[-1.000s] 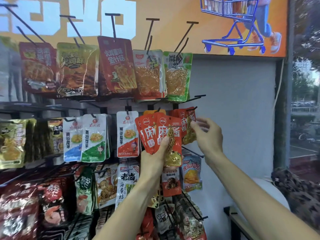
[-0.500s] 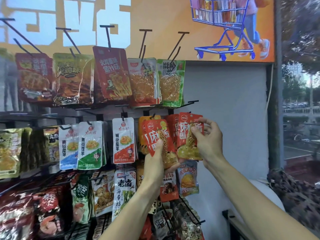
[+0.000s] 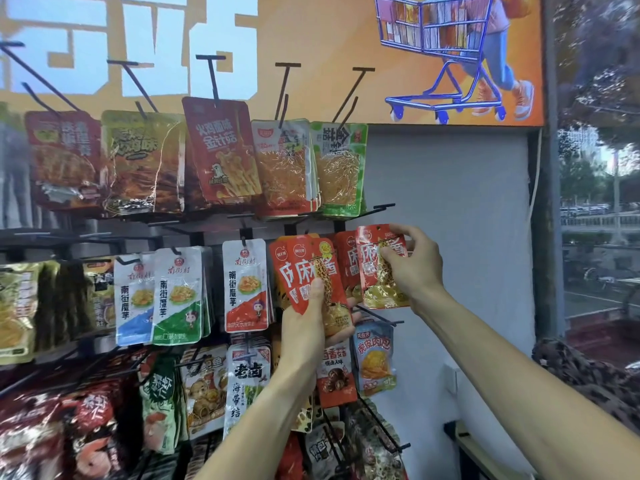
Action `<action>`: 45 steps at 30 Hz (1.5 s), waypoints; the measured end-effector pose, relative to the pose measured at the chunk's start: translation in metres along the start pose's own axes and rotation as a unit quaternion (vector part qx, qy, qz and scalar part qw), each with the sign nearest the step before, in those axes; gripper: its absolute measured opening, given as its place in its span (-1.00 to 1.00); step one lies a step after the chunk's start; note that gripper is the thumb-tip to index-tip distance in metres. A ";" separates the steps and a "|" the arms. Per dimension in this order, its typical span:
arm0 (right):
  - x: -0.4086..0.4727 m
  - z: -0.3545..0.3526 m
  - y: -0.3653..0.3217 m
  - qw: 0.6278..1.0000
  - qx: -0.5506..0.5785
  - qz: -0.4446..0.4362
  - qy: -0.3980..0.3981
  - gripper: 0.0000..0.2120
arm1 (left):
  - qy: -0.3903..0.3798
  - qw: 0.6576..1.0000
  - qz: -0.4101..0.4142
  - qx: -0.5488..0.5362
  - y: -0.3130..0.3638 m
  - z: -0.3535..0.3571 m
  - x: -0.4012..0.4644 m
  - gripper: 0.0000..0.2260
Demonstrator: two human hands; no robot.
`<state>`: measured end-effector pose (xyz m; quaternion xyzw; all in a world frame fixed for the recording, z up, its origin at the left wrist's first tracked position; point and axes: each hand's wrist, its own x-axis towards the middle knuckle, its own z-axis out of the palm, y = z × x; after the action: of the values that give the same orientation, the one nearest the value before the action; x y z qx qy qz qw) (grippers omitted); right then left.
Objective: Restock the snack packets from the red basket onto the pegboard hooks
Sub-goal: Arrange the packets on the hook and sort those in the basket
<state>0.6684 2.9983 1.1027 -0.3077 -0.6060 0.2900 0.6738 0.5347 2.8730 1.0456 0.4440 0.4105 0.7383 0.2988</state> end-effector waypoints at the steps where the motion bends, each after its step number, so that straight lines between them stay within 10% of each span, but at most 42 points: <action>1: 0.001 0.000 0.001 1.000 -0.006 -0.001 0.002 -0.61 | -0.002 1.000 0.001 0.002 0.000 -0.001 0.000 -0.62; 16: 0.014 0.032 0.020 0.990 -0.123 0.053 -0.052 -0.60 | 0.033 0.999 -0.038 -0.019 0.001 -0.009 0.011 -0.63; 25: -0.064 0.016 0.006 0.979 0.182 0.078 -0.047 -0.66 | 0.007 0.999 -0.033 -0.008 -0.007 0.021 0.005 -0.73; 45: -0.006 0.002 0.003 0.999 0.023 0.022 0.015 -0.68 | 0.078 0.993 0.035 0.082 -0.003 -0.002 0.005 -0.57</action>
<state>0.6661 2.9955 1.0971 -0.3101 -0.5820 0.3139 0.6831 0.5309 2.8776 1.0438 0.4223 0.4757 0.7444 0.2031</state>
